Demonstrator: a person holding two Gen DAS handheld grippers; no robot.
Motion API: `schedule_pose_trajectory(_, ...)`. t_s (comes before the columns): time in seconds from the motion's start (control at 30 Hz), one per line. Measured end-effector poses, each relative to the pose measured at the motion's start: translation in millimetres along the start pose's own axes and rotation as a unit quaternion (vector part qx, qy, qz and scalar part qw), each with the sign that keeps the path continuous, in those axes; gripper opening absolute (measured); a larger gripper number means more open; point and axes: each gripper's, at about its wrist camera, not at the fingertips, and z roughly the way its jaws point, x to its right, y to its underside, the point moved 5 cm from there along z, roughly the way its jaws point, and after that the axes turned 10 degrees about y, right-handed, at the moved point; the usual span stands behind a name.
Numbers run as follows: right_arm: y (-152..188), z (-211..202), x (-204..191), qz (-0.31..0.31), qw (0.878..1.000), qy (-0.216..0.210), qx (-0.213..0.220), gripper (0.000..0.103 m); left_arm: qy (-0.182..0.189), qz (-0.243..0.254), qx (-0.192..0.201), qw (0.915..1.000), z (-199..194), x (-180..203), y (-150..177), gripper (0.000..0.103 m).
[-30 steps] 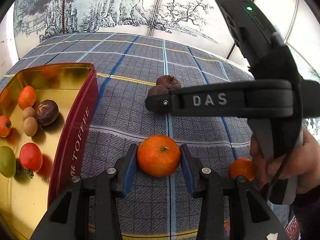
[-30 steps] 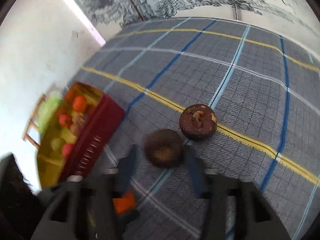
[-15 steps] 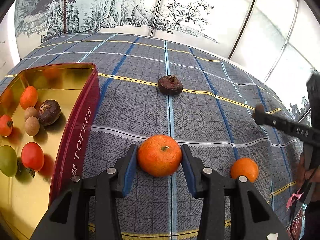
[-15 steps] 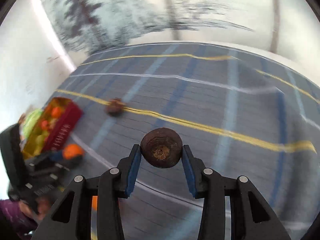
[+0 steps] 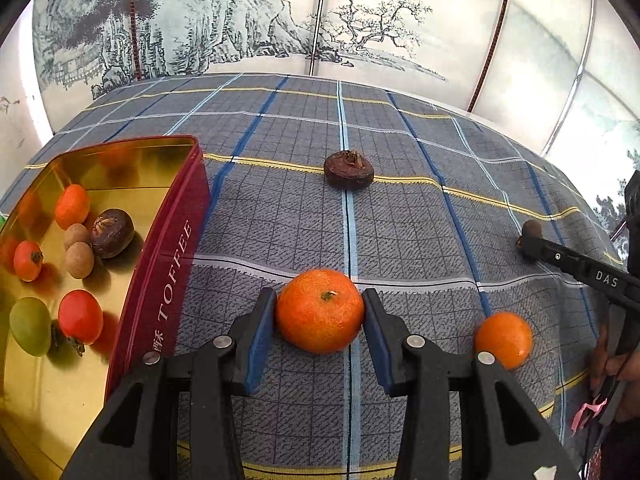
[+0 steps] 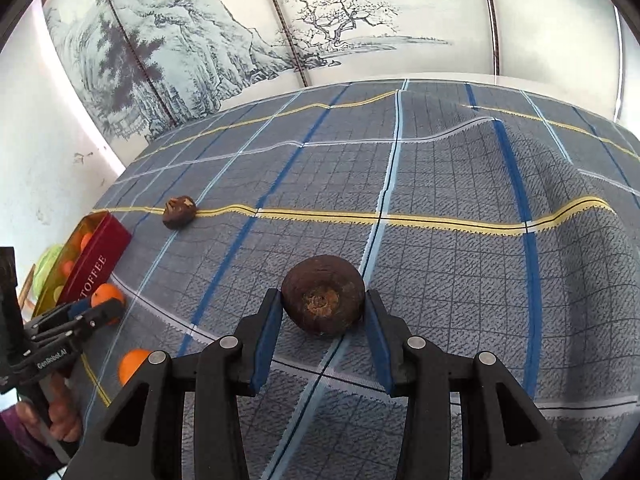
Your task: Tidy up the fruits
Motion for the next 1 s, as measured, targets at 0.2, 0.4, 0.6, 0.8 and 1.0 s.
schedule_pose_trajectory(0.2, 0.4, -0.9, 1.3, 0.005, 1.000, -0.004, 0.000, 0.043, -0.005, 0.003, -0.001, 1.0000, 0.1, 0.5, 0.0, 0.040)
schedule_pose_trajectory(0.4, -0.1, 0.1, 1.6, 0.005, 1.000, -0.005, 0.000, 0.043, -0.004, -0.001, 0.000, 1.0000, -0.5, -0.5, 0.2, 0.042)
schedule_pose_trajectory(0.6, -0.2, 0.7, 1.8, 0.004, 1.000, -0.003, 0.000, 0.043, -0.003, -0.002, 0.000, 1.0000, -0.7, -1.3, 0.1, 0.043)
schedule_pose_trajectory(0.8, -0.1, 0.5, 2.5, 0.004, 1.000, -0.002, 0.000, 0.043, -0.002, -0.003, 0.001, 1.0000, -0.7, -1.8, 0.0, 0.043)
schedule_pose_trajectory(1.0, -0.3, 0.6, 2.3, 0.003, 1.000, -0.001, 0.000, 0.043, -0.002, -0.003, 0.001, 1.0000, -0.5, -1.7, -0.3, 0.042)
